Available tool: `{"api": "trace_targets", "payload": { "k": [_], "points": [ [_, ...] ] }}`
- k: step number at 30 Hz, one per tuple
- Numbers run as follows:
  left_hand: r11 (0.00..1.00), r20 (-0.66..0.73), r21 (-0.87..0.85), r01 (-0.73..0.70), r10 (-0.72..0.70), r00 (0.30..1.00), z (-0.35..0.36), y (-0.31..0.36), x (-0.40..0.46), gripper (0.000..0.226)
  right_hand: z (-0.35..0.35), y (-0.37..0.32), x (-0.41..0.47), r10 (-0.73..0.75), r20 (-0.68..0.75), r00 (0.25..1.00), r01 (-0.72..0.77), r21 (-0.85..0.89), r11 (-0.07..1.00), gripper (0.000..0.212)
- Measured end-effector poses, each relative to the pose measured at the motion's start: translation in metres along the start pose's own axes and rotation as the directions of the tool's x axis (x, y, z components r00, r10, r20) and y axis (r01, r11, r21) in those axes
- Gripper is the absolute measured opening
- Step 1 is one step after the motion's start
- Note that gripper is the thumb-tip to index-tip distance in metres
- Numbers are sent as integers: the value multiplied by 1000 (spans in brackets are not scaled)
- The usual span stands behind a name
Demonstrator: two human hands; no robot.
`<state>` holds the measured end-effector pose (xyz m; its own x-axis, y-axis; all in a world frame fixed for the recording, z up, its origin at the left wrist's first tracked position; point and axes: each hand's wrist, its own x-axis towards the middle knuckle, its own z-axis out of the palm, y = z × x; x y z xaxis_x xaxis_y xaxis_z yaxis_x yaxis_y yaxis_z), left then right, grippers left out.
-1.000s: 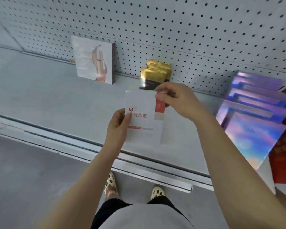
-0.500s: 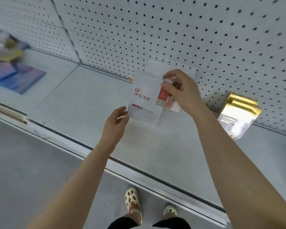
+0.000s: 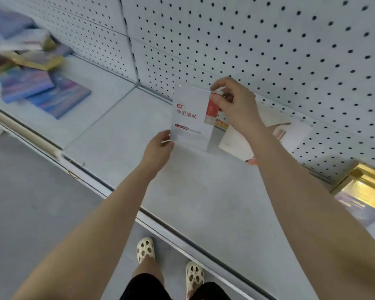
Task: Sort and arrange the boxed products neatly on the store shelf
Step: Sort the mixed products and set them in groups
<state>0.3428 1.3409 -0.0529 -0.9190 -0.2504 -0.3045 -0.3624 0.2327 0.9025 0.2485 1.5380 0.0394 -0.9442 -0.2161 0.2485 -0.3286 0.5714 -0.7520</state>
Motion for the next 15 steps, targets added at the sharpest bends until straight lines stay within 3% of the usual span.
{"api": "trace_targets", "payload": {
  "k": [7, 11, 15],
  "points": [
    [998, 117, 60, -20, 13, 993, -27, 3, 69, 38, 42, -5, 31, 5, -138, 990, -40, -258, 965, 17],
    [975, 222, 143, -167, 133, 966, -36, 6, 96, 31, 63, -8, 34, 60, -324, 944, -179, -351, 919, 19],
    [953, 313, 161, -255, 195, 929, -41, 5, 110, 37, 72, -13, 36, 86, -327, 941, -238, -461, 855, 30]
  ]
}}
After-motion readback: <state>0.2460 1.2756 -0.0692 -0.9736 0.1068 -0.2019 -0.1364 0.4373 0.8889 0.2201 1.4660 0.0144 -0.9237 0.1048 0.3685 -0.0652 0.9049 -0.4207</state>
